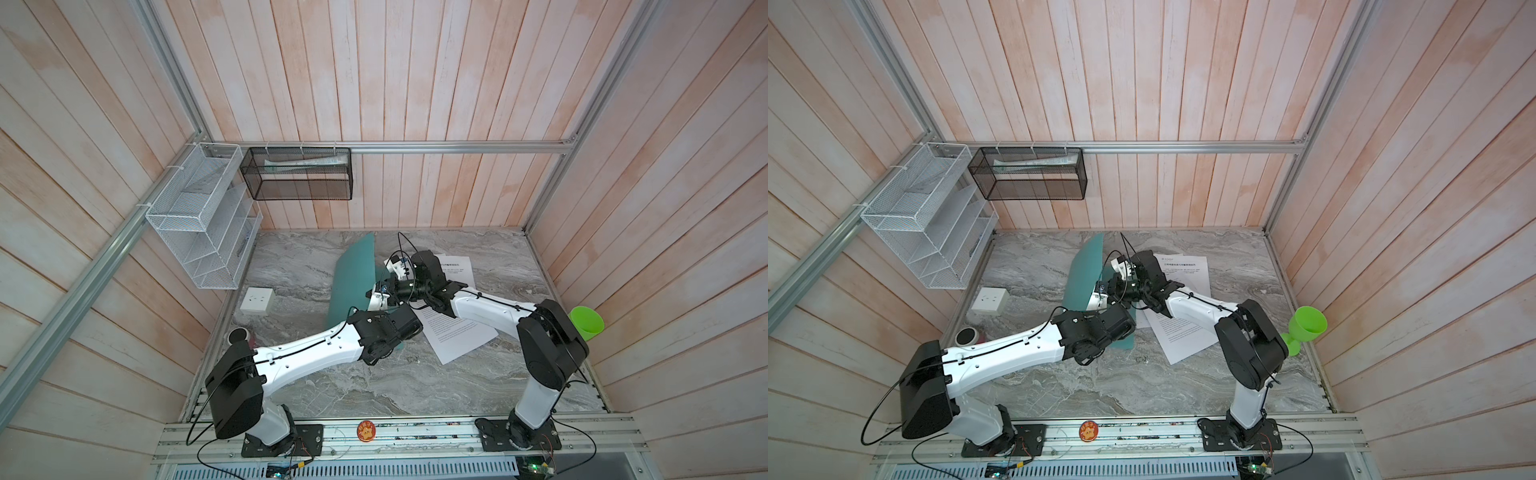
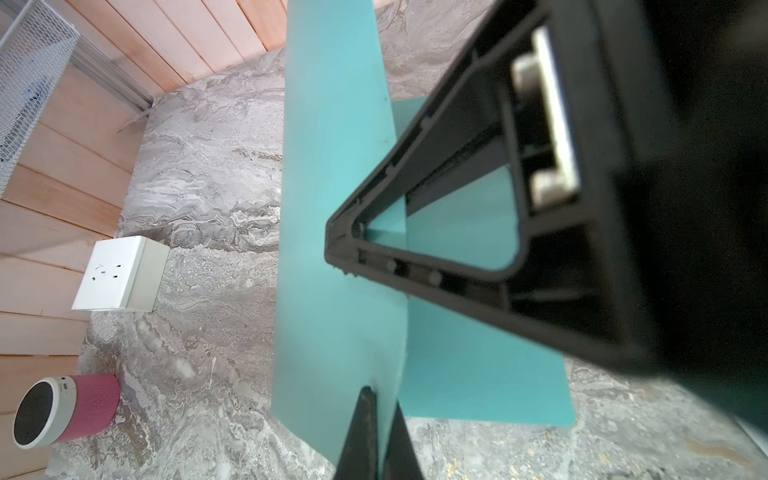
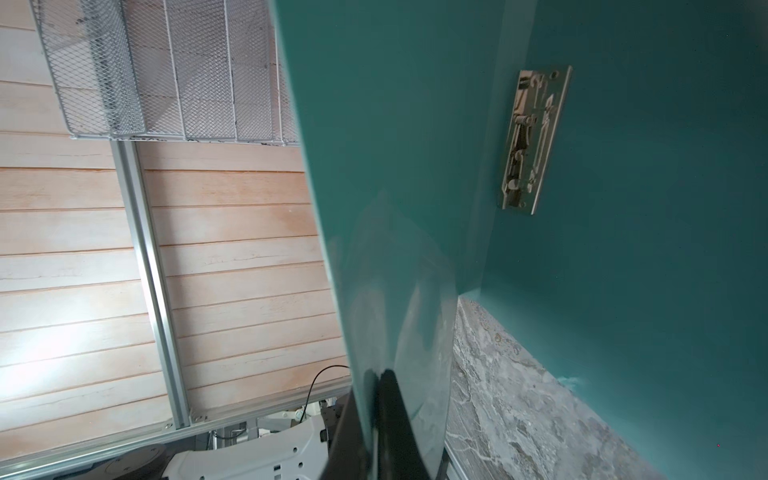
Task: Put the files into the folder
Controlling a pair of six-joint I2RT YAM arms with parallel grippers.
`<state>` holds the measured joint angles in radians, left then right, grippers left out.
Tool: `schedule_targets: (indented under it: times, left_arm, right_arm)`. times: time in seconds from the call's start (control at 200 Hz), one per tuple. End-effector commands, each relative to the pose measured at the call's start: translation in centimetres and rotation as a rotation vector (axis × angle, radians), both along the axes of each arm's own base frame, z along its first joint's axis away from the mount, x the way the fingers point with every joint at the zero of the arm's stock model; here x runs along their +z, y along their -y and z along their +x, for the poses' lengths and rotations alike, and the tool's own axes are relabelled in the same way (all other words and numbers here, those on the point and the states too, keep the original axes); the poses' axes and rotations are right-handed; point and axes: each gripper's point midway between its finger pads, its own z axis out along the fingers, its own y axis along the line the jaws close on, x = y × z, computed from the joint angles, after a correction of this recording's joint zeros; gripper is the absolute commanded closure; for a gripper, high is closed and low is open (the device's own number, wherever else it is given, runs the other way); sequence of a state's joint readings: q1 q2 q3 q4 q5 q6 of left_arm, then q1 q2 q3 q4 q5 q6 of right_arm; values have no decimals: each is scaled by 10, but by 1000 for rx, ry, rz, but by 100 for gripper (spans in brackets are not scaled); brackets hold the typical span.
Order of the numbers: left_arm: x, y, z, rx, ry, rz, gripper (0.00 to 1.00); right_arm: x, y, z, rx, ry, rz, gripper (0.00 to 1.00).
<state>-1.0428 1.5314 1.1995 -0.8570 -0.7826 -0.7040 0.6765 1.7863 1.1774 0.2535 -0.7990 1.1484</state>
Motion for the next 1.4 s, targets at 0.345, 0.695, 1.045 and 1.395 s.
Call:
schedule_targets:
  times: [0.345,0.695,1.045,1.395]
  left_arm:
    - [18,2,-9,-19,-90,-116,100]
    - [42,10,-18,-99,-152,-303,100]
    - [37,-37,-20,-7,-154,-566,76]
    - [37,-146,-33,269,-35,-644,28]
  right_arm:
    - [76,67,41,-43,187,185,63]
    - [14,70,54,-95,120,78,69]
    - [8,18,47,-13,146,28,71]
    - [3,-59,49,76,199,-67,72]
